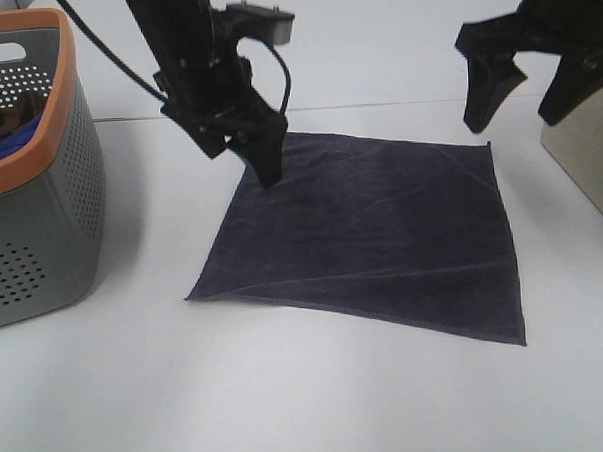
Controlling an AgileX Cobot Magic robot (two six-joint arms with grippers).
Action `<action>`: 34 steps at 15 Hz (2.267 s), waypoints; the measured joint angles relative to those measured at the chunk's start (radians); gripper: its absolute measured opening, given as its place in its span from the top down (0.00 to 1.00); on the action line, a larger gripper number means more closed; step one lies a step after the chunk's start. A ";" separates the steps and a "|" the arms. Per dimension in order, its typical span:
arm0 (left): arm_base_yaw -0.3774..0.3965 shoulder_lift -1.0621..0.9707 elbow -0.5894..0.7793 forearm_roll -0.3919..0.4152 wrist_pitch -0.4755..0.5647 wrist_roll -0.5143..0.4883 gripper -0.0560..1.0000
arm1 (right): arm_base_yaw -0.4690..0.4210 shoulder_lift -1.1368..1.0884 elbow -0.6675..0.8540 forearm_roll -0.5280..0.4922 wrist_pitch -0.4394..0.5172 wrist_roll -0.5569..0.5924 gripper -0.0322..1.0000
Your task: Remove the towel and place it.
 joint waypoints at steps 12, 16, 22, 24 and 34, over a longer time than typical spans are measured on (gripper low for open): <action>0.381 -0.251 -0.139 0.202 0.004 -0.352 0.19 | -0.242 -0.156 -0.213 -0.156 0.004 0.172 0.28; 0.446 -0.404 0.050 0.209 0.002 -0.354 0.19 | -0.242 -0.308 -0.070 -0.188 0.003 0.152 0.28; 0.446 -0.846 0.604 0.335 -0.028 -0.434 0.19 | -0.242 -0.819 0.382 -0.270 0.005 0.147 0.20; 0.446 -1.002 0.737 0.378 -0.044 -0.437 0.19 | -0.242 -0.992 0.531 -0.275 0.006 0.159 0.20; 0.446 -1.801 1.387 0.371 -0.209 -0.418 0.19 | -0.242 -1.718 0.865 -0.252 -0.019 0.102 0.20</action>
